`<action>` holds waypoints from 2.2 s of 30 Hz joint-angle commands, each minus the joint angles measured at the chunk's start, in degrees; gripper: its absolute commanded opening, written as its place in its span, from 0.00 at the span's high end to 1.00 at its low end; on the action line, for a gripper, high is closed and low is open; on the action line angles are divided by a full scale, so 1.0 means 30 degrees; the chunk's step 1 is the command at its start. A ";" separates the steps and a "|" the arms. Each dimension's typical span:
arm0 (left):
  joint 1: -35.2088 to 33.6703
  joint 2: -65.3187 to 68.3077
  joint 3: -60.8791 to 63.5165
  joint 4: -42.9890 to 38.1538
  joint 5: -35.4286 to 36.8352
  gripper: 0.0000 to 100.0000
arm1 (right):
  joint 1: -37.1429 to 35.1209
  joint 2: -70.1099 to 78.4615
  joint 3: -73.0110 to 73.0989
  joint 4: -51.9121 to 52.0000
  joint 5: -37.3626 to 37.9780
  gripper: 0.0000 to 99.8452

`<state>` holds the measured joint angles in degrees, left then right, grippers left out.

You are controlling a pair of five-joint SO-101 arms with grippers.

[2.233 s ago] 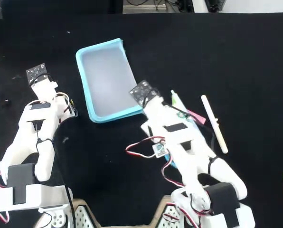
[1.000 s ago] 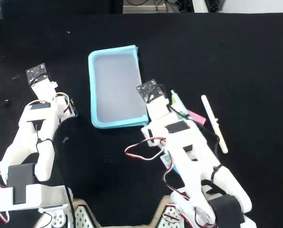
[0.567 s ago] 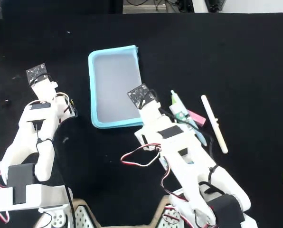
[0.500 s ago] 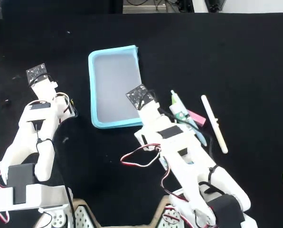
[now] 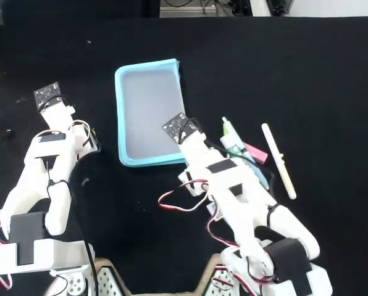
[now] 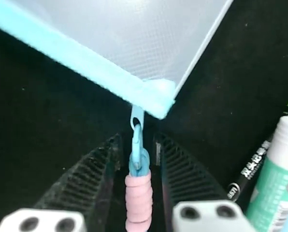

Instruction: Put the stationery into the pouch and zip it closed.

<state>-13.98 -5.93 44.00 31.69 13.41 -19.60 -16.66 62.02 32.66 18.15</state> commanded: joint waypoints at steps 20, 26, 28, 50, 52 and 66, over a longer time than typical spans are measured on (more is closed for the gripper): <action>0.0103 -0.0293 -0.0132 0.0117 0.0088 0.83 | 0.2227 -0.2330 -0.2007 0.1641 0.0234 0.99; 0.0103 -0.0352 -0.1275 0.2637 0.0088 0.83 | 0.1817 -0.7165 -0.2125 0.3311 0.3136 0.99; 0.0073 -0.0381 -0.1714 0.3429 0.0088 0.83 | 0.1817 -0.8630 -0.2242 0.3341 0.4220 0.99; 0.0484 -1.4886 0.1597 0.5773 -0.1407 0.83 | -0.2081 -1.6015 -0.5377 0.0440 0.6388 0.99; 0.1099 -1.5619 0.1890 0.5802 -0.2110 0.83 | -0.2579 -1.5985 -0.5436 -0.0176 0.6388 0.99; 0.4176 -2.0571 0.4059 0.5949 -0.4747 0.83 | -0.3634 -1.5458 -0.5465 -0.3311 0.6242 0.99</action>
<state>-2.29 -62.20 55.60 49.36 -0.40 -29.63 -63.43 49.71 26.59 36.70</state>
